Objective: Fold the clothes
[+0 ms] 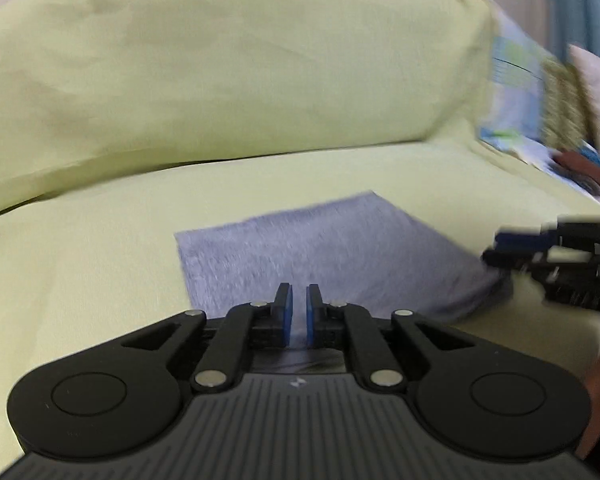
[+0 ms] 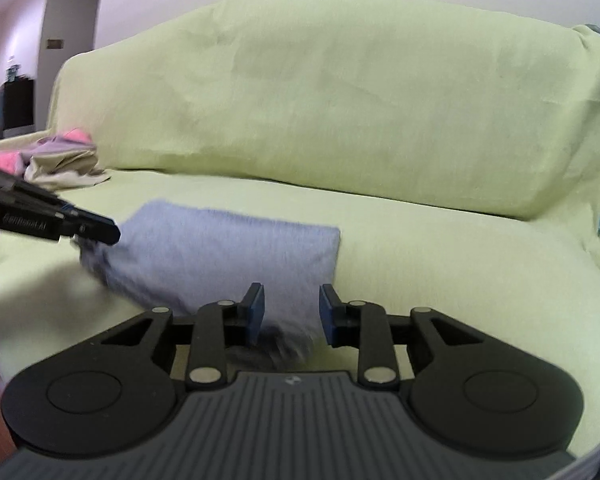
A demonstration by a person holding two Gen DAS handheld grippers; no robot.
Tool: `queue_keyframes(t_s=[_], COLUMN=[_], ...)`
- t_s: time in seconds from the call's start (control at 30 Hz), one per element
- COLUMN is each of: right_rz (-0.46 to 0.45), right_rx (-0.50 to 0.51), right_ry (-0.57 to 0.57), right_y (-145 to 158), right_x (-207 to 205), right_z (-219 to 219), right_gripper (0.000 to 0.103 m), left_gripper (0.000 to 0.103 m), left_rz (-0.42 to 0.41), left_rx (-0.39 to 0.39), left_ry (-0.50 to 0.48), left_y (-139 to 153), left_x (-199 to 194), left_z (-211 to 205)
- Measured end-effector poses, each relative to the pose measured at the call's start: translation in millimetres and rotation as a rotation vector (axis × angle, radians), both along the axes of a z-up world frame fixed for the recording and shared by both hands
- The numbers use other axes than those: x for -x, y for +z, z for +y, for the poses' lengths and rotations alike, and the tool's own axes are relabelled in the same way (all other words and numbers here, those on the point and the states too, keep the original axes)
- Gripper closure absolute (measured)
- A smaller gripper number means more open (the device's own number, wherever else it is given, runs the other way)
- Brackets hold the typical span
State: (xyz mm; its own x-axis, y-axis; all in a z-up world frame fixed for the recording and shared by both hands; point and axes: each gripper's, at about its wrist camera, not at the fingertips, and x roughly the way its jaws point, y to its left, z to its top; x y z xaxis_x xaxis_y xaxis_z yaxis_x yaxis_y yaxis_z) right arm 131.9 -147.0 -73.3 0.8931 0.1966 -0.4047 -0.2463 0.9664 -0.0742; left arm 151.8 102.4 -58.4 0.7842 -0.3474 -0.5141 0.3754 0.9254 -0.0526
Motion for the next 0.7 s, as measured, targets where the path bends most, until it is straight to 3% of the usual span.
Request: queue_keyframes(t_s=[0.07, 0.13, 0.23, 0.43, 0.7], right_rz=[0.005, 0.007, 0.042, 0.013, -0.02], right_rx=[-0.038, -0.007, 0.043, 0.095, 0.126], right_ry=[0.025, 0.059, 0.039, -0.007, -0.039], right_y=[3.1, -4.4, -21.2, -35.4, -36.8], right_x=[-4.0, -10.5, -12.7, -1.8, 8.8], right_z=[10.0, 33.0, 39.6, 16.2, 8.0], right_gripper=[0.094, 0.095, 0.096, 0.099, 0.1], left_gripper=[0.086, 0.086, 0.082, 0.076, 0.075], left_rz=[0.011, 0.065, 0.097, 0.171, 0.163], left_rx=[-0.029, -0.075, -0.116, -0.118, -0.12], left_ry=[0.082, 0.175, 0.236, 0.285, 0.276], left_y=[-0.1, -13.8, -31.1, -24.8, -28.8], left_x=[3.5, 1.8, 4.2, -2.2, -4.6], left_z=[-10.5, -15.8, -12.4, -2.1, -4.4])
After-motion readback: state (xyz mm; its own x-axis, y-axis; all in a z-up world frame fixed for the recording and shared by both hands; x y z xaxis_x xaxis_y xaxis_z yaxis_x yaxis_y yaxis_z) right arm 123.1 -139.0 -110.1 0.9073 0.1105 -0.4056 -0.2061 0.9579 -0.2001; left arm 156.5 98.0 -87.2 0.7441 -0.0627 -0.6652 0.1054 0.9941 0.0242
